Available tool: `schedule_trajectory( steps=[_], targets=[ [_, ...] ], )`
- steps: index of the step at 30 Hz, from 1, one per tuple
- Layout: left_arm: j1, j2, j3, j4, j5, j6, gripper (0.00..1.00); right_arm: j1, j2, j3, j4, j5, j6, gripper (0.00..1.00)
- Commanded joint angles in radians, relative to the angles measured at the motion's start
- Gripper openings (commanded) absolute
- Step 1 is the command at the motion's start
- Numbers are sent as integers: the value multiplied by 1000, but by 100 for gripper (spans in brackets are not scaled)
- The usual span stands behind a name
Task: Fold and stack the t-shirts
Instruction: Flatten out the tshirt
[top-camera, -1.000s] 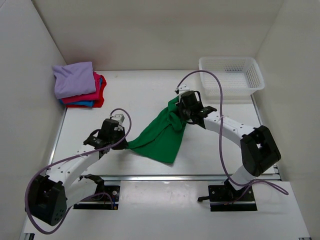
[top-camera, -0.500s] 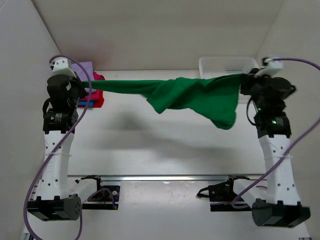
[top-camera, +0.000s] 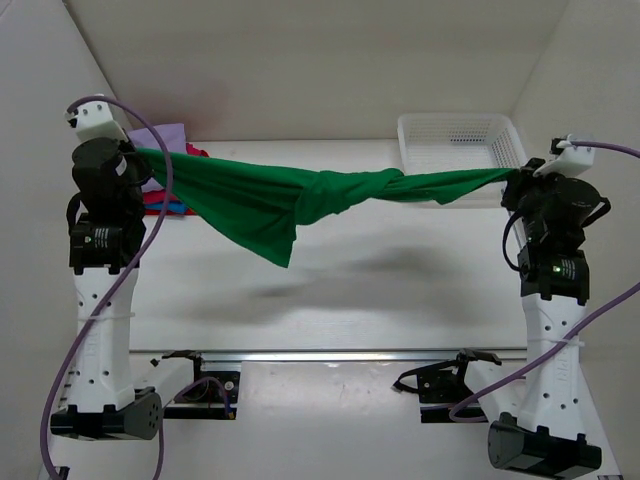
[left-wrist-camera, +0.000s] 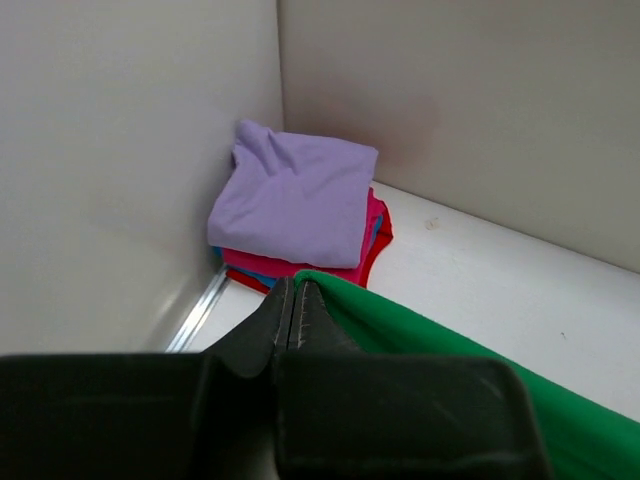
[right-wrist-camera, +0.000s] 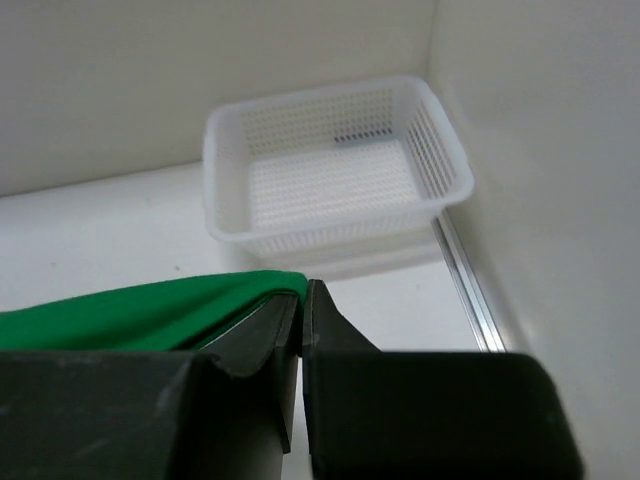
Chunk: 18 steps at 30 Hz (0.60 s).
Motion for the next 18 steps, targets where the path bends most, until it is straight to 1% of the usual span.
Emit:
schedule_trajectory(
  steps=[1,2,3,4,7,9,10,12,13,14,15,16,17,18],
  targets=[
    [-30,-19,40,17,-118,54,0,-25,-45,-26,-5,158,19,0],
    [-37,-27,40,20,-140,59,0,-28,-55,-38,-11,234,29,0],
    [-38,-21,43,22,-148,65,0,-34,-51,-31,-25,263,31,0],
    [-45,-21,43,25,-169,77,0,-39,-61,-34,-38,396,35,0],
    [-52,-28,52,32,-201,90,0,-44,-57,-35,-46,466,16,0],
    [-57,-27,41,31,-189,90,0,-36,-55,-34,-42,417,-3,0],
    [-57,-28,24,35,-153,85,0,-35,-52,-46,-31,311,-12,0],
    [-55,-47,-26,37,-56,65,0,-1,-33,-79,-12,29,-1,0],
    [-58,-51,-48,42,-37,61,0,8,-31,-89,-5,-29,9,0],
    [-55,-57,-74,40,-14,50,0,31,-2,-102,-21,-119,32,0],
    [-55,-54,-118,-4,15,48,0,103,88,-81,-137,-153,10,0],
    [-55,-45,-123,-17,33,51,0,151,107,-83,-147,-75,20,0],
    [-55,-31,-131,-43,50,45,0,177,92,-107,-144,-25,16,0],
    [-57,-27,-132,-72,53,41,0,179,84,-138,-131,-16,25,0]
  ],
)
